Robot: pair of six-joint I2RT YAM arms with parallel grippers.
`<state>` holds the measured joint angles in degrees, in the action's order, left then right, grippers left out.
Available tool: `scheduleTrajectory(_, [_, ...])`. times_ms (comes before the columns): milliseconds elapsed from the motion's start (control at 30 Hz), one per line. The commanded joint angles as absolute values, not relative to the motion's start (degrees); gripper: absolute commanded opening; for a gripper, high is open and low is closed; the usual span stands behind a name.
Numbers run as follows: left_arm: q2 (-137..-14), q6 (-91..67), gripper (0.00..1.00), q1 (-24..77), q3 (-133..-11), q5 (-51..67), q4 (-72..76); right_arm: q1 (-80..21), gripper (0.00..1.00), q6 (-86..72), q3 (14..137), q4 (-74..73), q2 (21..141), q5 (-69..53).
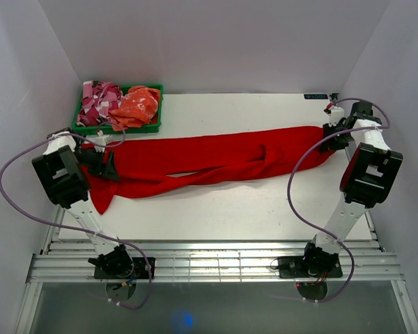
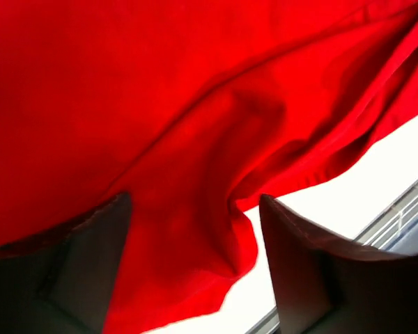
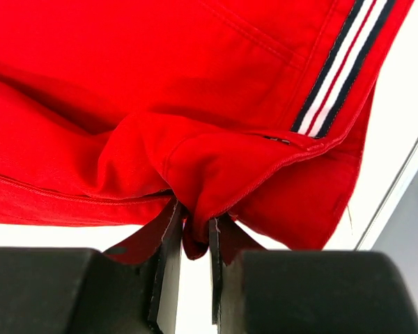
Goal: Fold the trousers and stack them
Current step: Flatten the trousers out
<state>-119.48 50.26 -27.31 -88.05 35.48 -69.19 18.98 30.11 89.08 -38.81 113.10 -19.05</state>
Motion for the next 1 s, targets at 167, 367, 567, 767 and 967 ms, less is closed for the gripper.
scheduleTrajectory(167, [-91.91,55.72,0.96,-19.12,-79.57,33.67,-58.73,17.31,0.08,27.6,92.2,-39.19,113.38,-22.48])
scheduleTrajectory(367, [-79.11,46.79,0.98,11.52,-70.41,31.56,-44.41,17.23,0.08,25.84,90.53,-42.89,108.56,-34.07])
scheduleTrajectory(567, [-82.96,43.15,0.98,36.95,-65.21,23.21,-22.34,17.23,0.08,23.82,87.9,-46.66,101.09,-47.08])
scheduleTrajectory(767, [-96.93,44.56,0.96,51.05,-70.4,21.54,-14.42,17.23,0.08,17.42,83.5,-44.22,97.21,-50.98])
scheduleTrajectory(967, [-109.76,42.37,0.96,55.72,-75.4,15.57,-3.44,17.14,0.08,13.45,82.18,-42.98,100.11,-53.08])
